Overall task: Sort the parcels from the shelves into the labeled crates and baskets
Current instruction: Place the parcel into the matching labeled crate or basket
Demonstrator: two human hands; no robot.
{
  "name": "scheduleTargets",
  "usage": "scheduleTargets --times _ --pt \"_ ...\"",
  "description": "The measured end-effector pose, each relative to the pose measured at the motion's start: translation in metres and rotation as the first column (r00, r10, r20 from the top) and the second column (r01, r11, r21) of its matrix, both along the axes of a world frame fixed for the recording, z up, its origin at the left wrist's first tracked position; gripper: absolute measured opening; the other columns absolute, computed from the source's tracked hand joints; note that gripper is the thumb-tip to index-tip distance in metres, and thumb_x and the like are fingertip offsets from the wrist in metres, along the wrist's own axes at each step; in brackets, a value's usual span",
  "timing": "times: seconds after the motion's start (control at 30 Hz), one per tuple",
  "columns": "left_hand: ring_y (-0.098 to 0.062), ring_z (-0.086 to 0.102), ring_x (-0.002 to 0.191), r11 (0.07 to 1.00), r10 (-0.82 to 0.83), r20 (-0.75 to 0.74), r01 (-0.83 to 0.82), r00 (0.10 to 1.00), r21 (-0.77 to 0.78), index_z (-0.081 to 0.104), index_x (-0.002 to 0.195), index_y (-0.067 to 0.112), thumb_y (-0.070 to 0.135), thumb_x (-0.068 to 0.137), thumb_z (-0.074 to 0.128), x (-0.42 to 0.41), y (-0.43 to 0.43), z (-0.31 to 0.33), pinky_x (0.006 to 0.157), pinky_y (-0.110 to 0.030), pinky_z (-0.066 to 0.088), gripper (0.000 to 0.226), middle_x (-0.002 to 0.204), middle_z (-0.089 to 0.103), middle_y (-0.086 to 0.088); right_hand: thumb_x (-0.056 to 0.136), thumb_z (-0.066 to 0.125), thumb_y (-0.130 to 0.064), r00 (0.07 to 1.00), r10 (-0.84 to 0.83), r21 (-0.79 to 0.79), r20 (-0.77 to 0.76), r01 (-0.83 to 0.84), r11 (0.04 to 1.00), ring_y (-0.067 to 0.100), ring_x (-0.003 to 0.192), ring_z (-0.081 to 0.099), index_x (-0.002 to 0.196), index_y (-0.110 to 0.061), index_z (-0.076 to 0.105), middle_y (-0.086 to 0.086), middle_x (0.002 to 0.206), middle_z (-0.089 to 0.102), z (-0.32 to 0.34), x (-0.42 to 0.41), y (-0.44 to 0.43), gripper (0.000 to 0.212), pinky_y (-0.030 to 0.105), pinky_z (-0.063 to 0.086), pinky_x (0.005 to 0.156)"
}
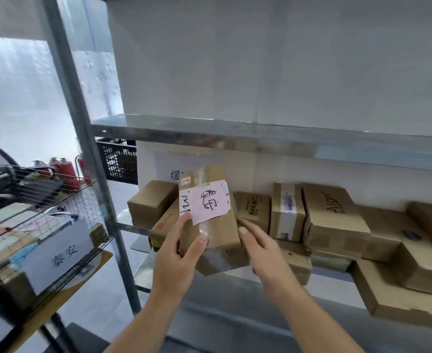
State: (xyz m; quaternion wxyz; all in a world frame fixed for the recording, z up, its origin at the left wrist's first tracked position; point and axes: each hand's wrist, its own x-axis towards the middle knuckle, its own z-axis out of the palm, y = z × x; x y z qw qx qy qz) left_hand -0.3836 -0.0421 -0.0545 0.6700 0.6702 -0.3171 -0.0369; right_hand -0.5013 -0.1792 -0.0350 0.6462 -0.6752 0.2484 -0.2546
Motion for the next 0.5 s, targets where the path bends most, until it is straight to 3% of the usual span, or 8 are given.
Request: scheduleTargets --times 0.1,0.17,0.27,0.33,0.43,0.5 --pt "-0.011 0.054 0.125 0.998 0.062 0.118 -0.064 0.991 0.013 0.043 0.128 0.063 0.060 0.080 0.064 0.013 0.026 0.003 0.090 -0.023 0.055 0.053 0.140 0.051 0.019 0.088 0.063 -0.059 0.988 0.155 0.063 0.020 -0.156 0.986 0.007 0.117 0.051 0.138 -0.063 0.037 -0.036 0.119 0.047 0.013 0.010 0.021 0.056 0.045 0.048 0.103" --pt "-0.019 0.055 0.126 0.997 0.069 0.188 -0.073 0.980 0.017 0.043 0.136 0.054 0.052 0.083 0.066 0.020 0.044 0.003 0.090 -0.032 0.057 0.058 0.145 0.049 0.011 0.084 0.074 -0.054 0.977 0.205 0.030 0.059 -0.207 0.978 0.014 0.124 0.054 0.139 -0.069 0.028 -0.032 0.128 0.048 0.017 0.028 0.039 0.073 0.053 0.052 0.102" --pt "-0.014 0.054 0.128 0.991 0.129 0.193 -0.120 0.973 -0.057 0.046 0.137 0.049 0.043 0.084 0.068 0.034 0.076 0.009 0.092 -0.032 0.057 0.059 0.143 0.051 0.010 0.090 0.077 -0.029 0.965 0.221 -0.041 0.140 -0.217 0.975 0.020 0.117 0.064 0.127 -0.077 0.031 -0.021 0.133 0.057 0.021 0.063 0.074 0.076 0.050 0.058 0.094" --pt "-0.005 0.057 0.122 0.983 0.147 0.141 -0.129 0.979 -0.133 0.049 0.135 0.045 0.035 0.082 0.065 0.046 0.103 0.019 0.088 -0.022 0.055 0.056 0.134 0.058 0.017 0.086 0.081 -0.028 0.955 0.233 -0.017 0.184 -0.234 0.972 0.022 0.112 0.067 0.130 -0.074 0.032 -0.011 0.136 0.058 0.024 0.089 0.098 0.081 0.045 0.063 0.083" --pt "-0.001 0.056 0.121 0.977 0.176 0.161 -0.153 0.971 -0.147 0.045 0.137 0.040 0.043 0.082 0.062 0.069 0.156 0.034 0.089 -0.017 0.051 0.058 0.132 0.056 0.025 0.085 0.081 -0.019 0.923 0.280 0.020 0.265 -0.296 0.955 0.018 0.099 0.072 0.138 -0.063 0.034 -0.013 0.121 0.067 0.034 0.124 0.146 0.083 0.030 0.061 0.068" --pt "-0.003 0.055 0.124 0.972 0.218 0.183 -0.197 0.959 -0.129 0.044 0.138 0.040 0.046 0.082 0.060 0.089 0.196 0.042 0.093 -0.020 0.050 0.059 0.134 0.055 0.025 0.084 0.079 -0.012 0.884 0.338 0.030 0.323 -0.366 0.930 0.022 0.104 0.072 0.129 -0.065 0.040 -0.015 0.116 0.070 0.039 0.151 0.178 0.080 0.039 0.063 0.074"
